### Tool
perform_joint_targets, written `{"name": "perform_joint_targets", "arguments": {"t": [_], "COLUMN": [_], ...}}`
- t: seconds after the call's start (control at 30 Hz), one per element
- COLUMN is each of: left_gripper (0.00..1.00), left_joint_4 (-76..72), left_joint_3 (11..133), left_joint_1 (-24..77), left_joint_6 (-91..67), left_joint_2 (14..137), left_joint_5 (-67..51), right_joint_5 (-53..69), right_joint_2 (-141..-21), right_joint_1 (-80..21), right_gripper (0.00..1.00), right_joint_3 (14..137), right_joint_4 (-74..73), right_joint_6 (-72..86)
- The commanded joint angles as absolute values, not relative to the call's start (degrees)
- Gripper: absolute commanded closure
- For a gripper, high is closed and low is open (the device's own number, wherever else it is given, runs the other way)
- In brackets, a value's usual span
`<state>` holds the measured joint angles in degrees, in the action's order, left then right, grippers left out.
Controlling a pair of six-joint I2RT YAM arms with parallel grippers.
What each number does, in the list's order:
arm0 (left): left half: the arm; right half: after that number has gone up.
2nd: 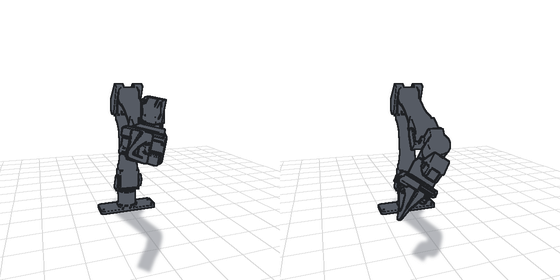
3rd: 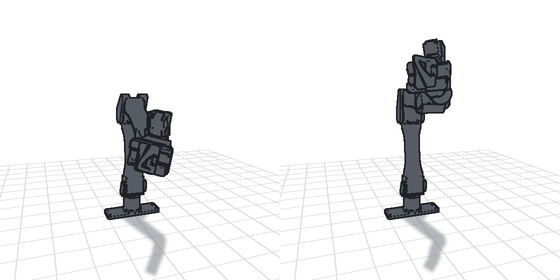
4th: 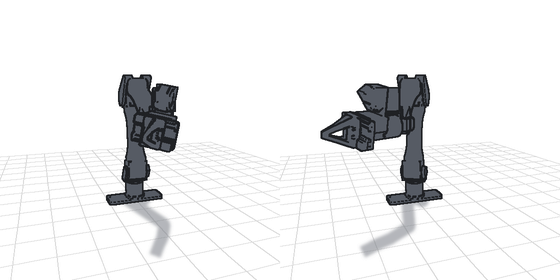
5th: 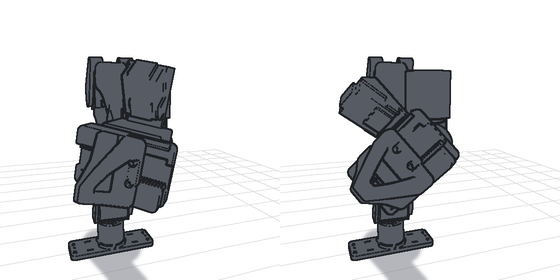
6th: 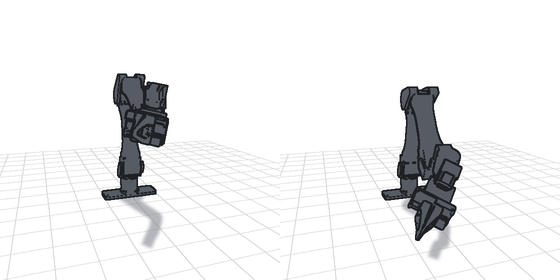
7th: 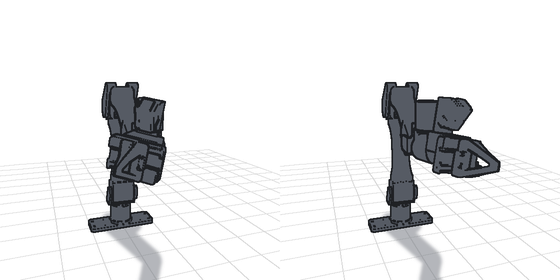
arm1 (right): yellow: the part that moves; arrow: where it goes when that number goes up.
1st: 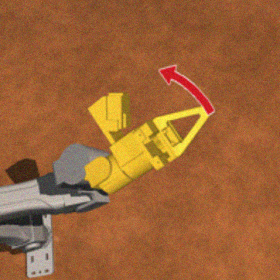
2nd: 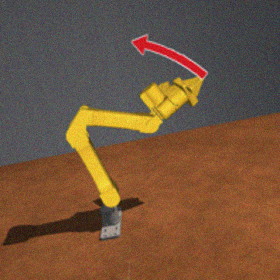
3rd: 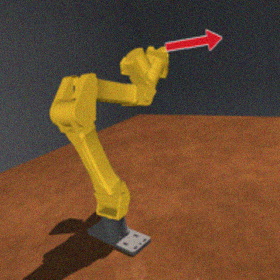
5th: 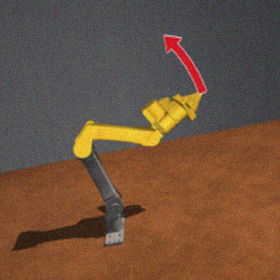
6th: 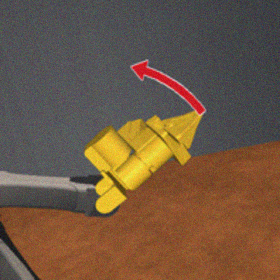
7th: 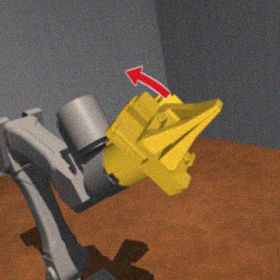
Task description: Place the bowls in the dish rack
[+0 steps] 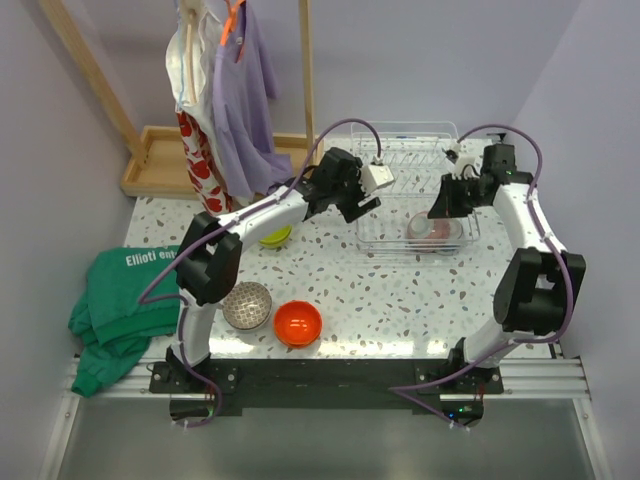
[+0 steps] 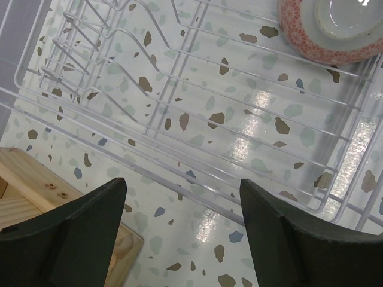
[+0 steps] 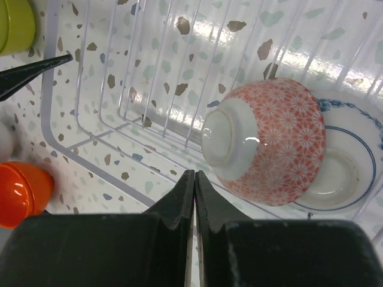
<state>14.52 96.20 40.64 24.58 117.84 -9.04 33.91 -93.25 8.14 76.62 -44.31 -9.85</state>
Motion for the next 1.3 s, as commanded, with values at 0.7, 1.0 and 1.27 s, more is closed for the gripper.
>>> {"name": "perform_joint_targets", "arguments": {"t": [0.7, 1.0, 1.27], "left_gripper": [0.18, 0.18, 0.18], "left_joint_4": [15.21, 14.85, 14.59], "left_joint_3": [94.31, 94.39, 93.43], "left_joint_1": [40.52, 40.52, 40.52], "left_joint_6": [24.78, 24.87, 24.87], "left_joint_2": [115.75, 115.84, 115.05], "left_joint_5": [-7.03, -6.86, -6.68], "right_joint_5": [18.64, 10.20, 5.63], "right_joint_2": [-101.60, -100.90, -100.37], "right_joint_1": [2.29, 2.28, 2.98], "right_gripper": [0.99, 1.00, 1.00], "right_joint_3": [82.62, 82.27, 81.74], "right_joint_4": [-43.24, -45.00, -45.61], "right_joint_6": [-10.72, -11.95, -13.18]}}
